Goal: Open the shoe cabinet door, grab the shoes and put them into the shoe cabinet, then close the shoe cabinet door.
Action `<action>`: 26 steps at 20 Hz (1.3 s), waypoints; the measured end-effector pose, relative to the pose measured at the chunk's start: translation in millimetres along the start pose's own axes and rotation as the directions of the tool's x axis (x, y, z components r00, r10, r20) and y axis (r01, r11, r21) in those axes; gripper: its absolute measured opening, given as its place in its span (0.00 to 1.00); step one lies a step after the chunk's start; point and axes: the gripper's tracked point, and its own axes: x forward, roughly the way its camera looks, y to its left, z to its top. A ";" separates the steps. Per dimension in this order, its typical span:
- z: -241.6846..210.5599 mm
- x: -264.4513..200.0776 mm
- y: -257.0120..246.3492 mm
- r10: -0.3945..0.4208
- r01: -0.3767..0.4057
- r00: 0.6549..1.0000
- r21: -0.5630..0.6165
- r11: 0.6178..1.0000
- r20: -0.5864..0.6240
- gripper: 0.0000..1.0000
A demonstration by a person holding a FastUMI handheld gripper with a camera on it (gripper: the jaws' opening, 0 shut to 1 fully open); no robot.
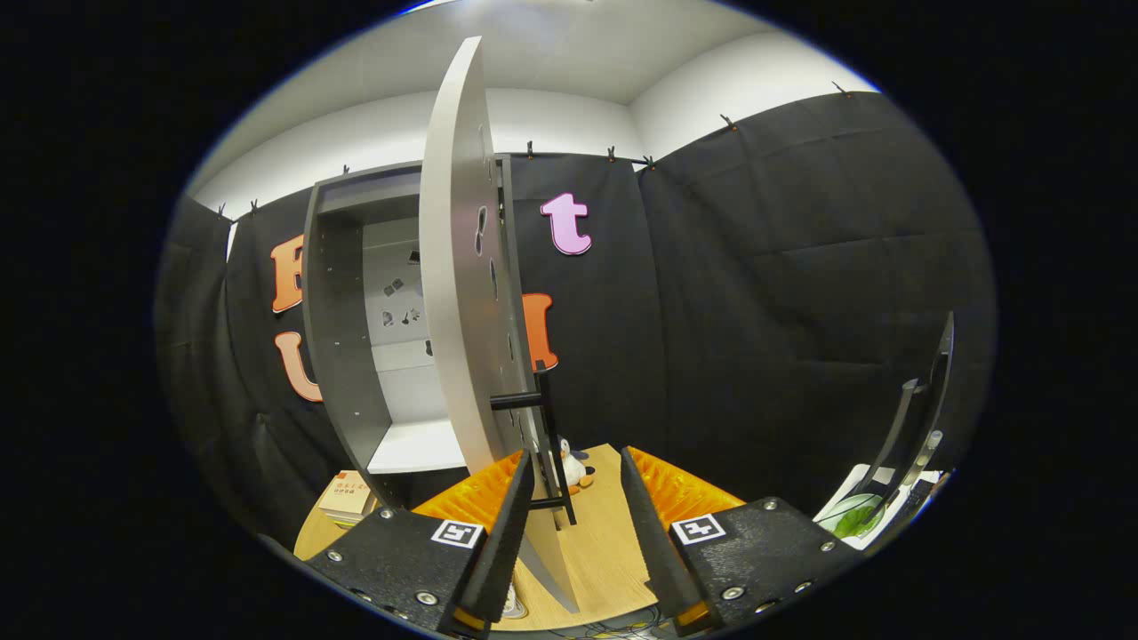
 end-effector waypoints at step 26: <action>-12.1 -17.2 58.6 0.092 -0.094 0.995 -0.070 0.993 -0.035 0.64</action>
